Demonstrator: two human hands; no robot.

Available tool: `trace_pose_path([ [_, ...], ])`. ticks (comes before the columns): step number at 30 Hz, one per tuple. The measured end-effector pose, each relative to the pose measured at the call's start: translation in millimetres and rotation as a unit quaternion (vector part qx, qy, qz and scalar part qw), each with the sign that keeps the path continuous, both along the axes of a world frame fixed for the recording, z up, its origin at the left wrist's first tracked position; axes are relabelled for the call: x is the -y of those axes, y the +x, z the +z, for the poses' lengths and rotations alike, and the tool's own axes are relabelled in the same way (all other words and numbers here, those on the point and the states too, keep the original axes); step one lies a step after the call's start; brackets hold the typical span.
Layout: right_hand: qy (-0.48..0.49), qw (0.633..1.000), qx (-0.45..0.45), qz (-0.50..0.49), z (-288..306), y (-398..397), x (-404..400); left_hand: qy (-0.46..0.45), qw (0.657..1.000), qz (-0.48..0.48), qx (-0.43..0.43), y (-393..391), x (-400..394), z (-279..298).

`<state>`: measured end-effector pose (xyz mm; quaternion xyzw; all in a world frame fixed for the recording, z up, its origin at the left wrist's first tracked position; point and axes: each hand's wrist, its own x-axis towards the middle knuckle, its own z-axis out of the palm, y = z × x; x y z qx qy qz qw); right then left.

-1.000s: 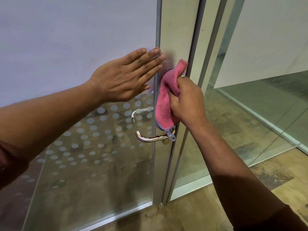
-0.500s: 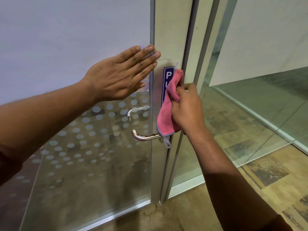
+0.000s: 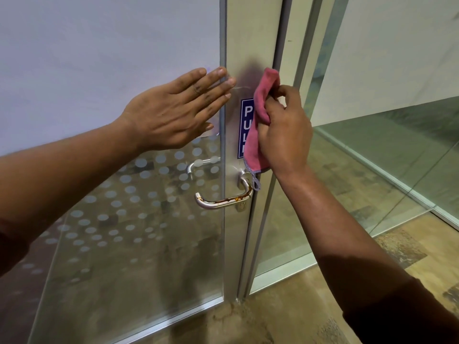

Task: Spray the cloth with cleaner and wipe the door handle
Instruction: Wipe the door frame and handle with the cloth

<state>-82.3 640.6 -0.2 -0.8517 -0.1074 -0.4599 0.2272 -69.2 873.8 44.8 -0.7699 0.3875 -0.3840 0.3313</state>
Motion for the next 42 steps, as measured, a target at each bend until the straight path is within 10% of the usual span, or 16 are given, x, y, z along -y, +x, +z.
trace_pose_path([
  [42,-0.044,0.995,-0.064,0.056,-19.5,-12.0,-6.9,-0.003,1.000,-0.004,-0.015,-2.6,1.8,2.8],
])
